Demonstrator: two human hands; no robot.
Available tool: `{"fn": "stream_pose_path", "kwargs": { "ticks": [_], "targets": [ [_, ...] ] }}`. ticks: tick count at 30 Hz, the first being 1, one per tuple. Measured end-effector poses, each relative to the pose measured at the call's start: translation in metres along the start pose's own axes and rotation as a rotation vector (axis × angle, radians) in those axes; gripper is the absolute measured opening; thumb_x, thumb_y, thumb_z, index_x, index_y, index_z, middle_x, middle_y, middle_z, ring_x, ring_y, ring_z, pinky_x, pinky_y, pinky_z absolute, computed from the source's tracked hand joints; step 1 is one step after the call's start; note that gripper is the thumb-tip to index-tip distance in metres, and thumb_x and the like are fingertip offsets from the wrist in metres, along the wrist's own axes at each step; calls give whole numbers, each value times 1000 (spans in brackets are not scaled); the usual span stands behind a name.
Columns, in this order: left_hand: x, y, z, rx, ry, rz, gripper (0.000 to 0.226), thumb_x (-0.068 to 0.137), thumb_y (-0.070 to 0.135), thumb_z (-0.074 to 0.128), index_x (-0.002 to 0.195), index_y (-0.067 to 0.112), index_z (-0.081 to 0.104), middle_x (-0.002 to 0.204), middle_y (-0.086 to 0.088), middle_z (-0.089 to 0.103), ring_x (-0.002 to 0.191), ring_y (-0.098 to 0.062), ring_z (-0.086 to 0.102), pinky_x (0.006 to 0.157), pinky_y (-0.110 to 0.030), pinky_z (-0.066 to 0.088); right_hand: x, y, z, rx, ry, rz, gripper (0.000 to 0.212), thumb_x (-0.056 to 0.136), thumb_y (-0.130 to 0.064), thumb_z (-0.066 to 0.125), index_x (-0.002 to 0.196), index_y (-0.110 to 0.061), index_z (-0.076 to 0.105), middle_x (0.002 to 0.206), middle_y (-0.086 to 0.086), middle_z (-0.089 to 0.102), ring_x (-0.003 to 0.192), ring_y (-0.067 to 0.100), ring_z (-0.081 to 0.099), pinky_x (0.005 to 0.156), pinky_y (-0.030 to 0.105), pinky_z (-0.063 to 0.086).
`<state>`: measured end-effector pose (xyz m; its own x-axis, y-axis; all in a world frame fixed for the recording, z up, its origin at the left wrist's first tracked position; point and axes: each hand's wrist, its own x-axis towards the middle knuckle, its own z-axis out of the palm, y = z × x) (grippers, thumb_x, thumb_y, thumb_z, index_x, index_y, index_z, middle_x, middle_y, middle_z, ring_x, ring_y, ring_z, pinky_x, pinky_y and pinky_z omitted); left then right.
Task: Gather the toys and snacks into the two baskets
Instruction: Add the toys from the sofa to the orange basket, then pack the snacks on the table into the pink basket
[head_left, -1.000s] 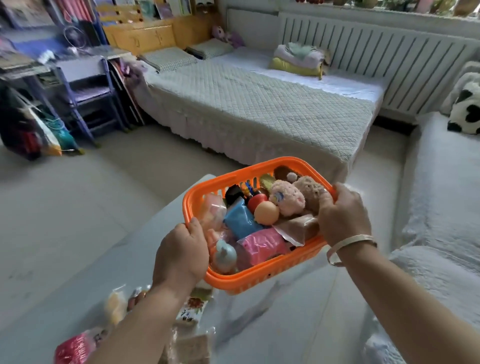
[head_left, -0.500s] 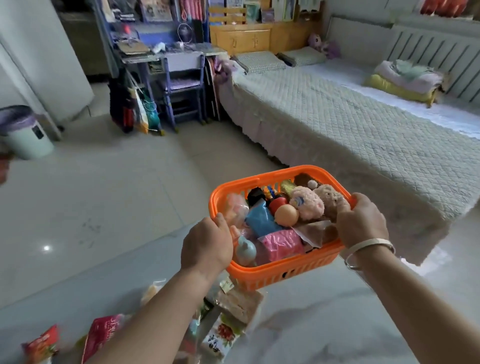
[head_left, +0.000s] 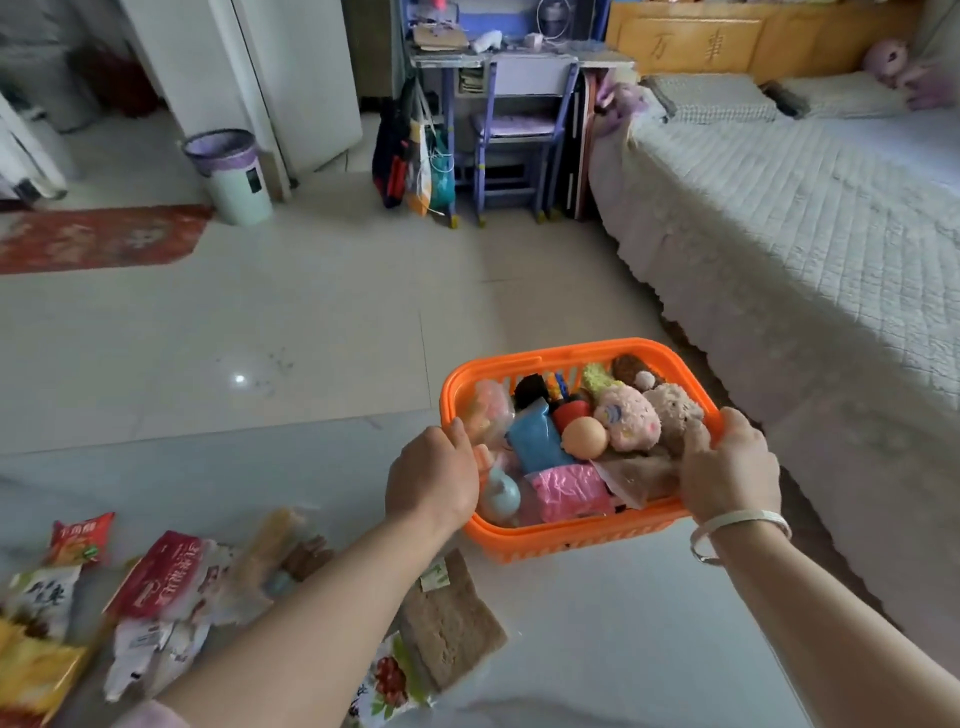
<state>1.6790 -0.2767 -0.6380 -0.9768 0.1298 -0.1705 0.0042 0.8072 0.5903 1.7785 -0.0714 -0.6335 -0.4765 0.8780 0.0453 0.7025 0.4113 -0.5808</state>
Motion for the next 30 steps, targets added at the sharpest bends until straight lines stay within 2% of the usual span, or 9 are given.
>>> {"fn": "stream_pose_path", "kwargs": {
  "ticks": [4,6,11,16,19,23,25,28,30],
  "targets": [
    [9,-8,30,5,6,-63,57,107,40,19,108,6,65,112,-13,70,100,-28,65,77,-33,45,16,11,26,-20,-54,-16,31,96,-34,37,112,-11,51,114,16,57,99,38,53,84,51,48],
    [16,-9,39,0,17,-73,58,107,40,19,110,5,66,114,-15,70,104,-31,65,82,-35,47,22,14,38,-29,-67,-20,32,96,-35,37,112,-11,51,113,17,58,98,39,53,84,52,48],
    [38,-2,47,11,45,-83,58,107,38,21,112,2,66,119,-20,68,110,-37,62,88,-39,46,39,13,51,-19,-47,-39,33,98,-32,35,118,-9,49,119,18,54,105,38,49,89,50,45],
    [45,-3,51,50,53,-96,58,107,40,20,109,5,66,111,-15,70,100,-31,64,74,-33,40,40,14,56,-51,-43,-44,39,97,-33,35,127,-10,44,128,17,50,114,38,44,94,52,40],
    [45,-3,51,58,51,-110,57,106,41,19,111,7,65,110,-13,69,89,-23,59,72,-32,40,39,14,57,-63,-49,-30,42,97,-35,34,131,-11,41,132,17,48,118,38,42,96,52,40],
    [46,-4,51,42,48,-122,57,105,45,20,109,10,65,100,-8,68,88,-23,62,71,-32,44,37,15,58,-61,-53,-16,50,95,-43,33,134,-13,38,133,15,48,117,38,44,96,55,42],
    [47,-3,49,36,49,-133,56,105,46,21,109,11,64,95,-3,63,84,-20,57,70,-31,43,36,14,57,-64,-66,-1,53,94,-47,32,135,-14,37,134,14,47,117,38,45,96,56,42],
    [46,-2,47,16,51,-139,55,104,49,22,111,14,64,103,-4,69,85,-20,60,73,-32,49,32,11,52,-91,-66,3,55,95,-47,33,138,-13,36,141,13,41,125,37,39,103,55,36],
    [44,-2,44,-16,46,-158,56,104,51,22,125,17,60,120,-7,68,102,-26,64,85,-38,51,24,6,49,-97,-24,-65,53,96,-43,35,140,-13,36,147,10,34,133,35,30,109,50,25]
  ]
}}
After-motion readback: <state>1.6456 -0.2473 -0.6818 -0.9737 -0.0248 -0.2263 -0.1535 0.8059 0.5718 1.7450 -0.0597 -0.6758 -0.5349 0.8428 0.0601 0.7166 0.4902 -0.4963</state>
